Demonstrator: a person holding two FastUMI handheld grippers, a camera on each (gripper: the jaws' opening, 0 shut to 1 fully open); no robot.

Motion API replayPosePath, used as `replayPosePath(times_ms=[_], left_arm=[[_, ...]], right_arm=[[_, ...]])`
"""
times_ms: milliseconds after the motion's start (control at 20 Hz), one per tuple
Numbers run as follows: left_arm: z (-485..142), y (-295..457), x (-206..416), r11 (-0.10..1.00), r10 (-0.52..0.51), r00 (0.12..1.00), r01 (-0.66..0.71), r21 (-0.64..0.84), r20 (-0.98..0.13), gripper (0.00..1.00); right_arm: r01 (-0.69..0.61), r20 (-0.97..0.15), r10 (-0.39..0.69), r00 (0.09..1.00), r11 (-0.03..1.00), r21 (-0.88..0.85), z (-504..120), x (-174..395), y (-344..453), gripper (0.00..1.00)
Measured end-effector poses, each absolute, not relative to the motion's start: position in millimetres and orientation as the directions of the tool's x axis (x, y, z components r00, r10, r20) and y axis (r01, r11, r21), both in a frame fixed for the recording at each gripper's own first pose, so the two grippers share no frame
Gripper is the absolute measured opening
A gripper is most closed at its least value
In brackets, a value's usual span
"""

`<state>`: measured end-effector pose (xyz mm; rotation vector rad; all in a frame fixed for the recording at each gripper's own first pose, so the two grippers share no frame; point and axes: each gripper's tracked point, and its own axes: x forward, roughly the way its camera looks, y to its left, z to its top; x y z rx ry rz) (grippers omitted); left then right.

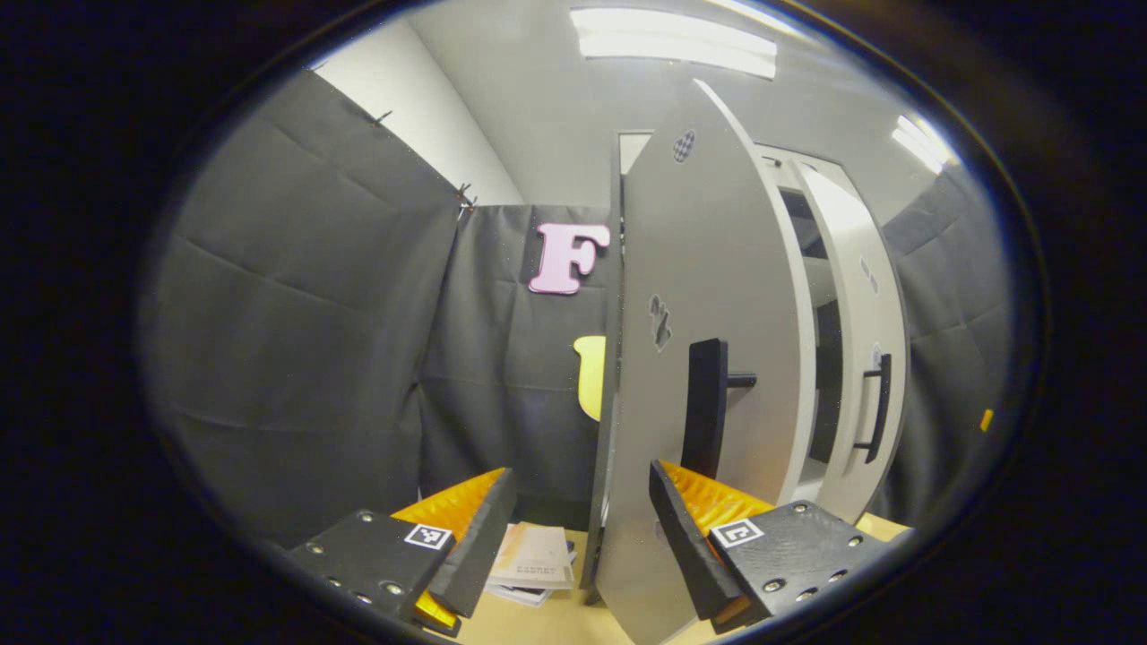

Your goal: Grasp the bottle in the cabinet with the left hand and place it on the coaster, then close the right door with the right hand and the left door with the left hand.

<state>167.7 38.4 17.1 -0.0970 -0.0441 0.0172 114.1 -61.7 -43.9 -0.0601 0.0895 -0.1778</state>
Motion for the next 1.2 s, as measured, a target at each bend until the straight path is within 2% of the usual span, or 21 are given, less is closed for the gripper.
replayPosePath(times_ms=[250, 300, 350, 650, 700, 800, 850, 900, 950, 1100, 1150, 1200], left_arm=[[17.7, 7.2, 176.7, 0.995, -0.023, 0.998, 0.028, -0.095, 0.050, 0.95], [17.6, 2.2, 179.5, 0.995, -0.030, 0.998, 0.034, -0.089, 0.052, 0.88], [20.8, -8.1, 184.3, 0.996, -0.037, 0.998, 0.042, -0.080, 0.055, 0.95], [17.2, -62.8, 209.8, 0.993, -0.099, 0.993, 0.103, -0.052, 0.070, 0.95], [13.1, -70.0, 212.9, 0.993, -0.105, 0.993, 0.108, -0.046, 0.063, 0.95], [10.9, -68.6, 212.7, 0.996, -0.084, 0.995, 0.085, -0.021, 0.054, 0.94], [10.8, -68.7, 211.9, 0.997, -0.080, 0.995, 0.080, -0.011, 0.054, 0.95], [10.1, -69.3, 210.5, 0.997, -0.081, 0.995, 0.082, -0.010, 0.050, 0.88], [8.9, -71.0, 210.1, 0.996, -0.083, 0.996, 0.084, -0.013, 0.045, 0.95], [13.3, -68.4, 204.8, 0.998, -0.065, 0.996, 0.065, 0.004, 0.054, 0.95], [14.8, -68.6, 202.5, 0.998, -0.059, 0.996, 0.058, 0.016, 0.061, 0.94], [17.6, -67.5, 199.9, 0.998, -0.050, 0.996, 0.049, 0.028, 0.067, 0.94]], right_arm=[[0.196, -0.086, -0.201, 0.976, 0.978, -0.069, -43.1, 103.4, -84.9, 0.99], [0.201, -0.084, -0.206, 0.975, 0.977, -0.064, -41.9, 102.6, -88.9, 0.99], [0.208, -0.082, -0.212, 0.974, 0.976, -0.060, -40.2, 100.5, -93.5, 0.99], [0.237, -0.083, -0.241, 0.967, 0.970, -0.055, -39.3, 85.2, -114.9, 0.96], [0.237, -0.085, -0.241, 0.967, 0.970, -0.055, -39.7, 83.7, -115.3, 0.99], [0.235, -0.087, -0.239, 0.967, 0.970, -0.056, -40.3, 82.6, -117.8, 0.99], [0.231, -0.090, -0.236, 0.968, 0.971, -0.056, -41.3, 82.8, -118.7, 0.99], [0.225, -0.094, -0.229, 0.969, 0.973, -0.054, -43.1, 82.4, -118.8, 0.99], [0.216, -0.098, -0.220, 0.971, 0.975, -0.049, -44.1, 83.8, -117.7, 0.99], [0.178, -0.104, -0.179, 0.978, 0.984, -0.027, -45.1, 85.2, -111.9, 0.99], [0.156, -0.105, -0.157, 0.982, 0.988, -0.016, -44.6, 87.3, -106.9, 0.96], [0.132, -0.107, -0.132, 0.985, 0.991, -0.005, -46.1, 87.8, -103.3, 0.99]])
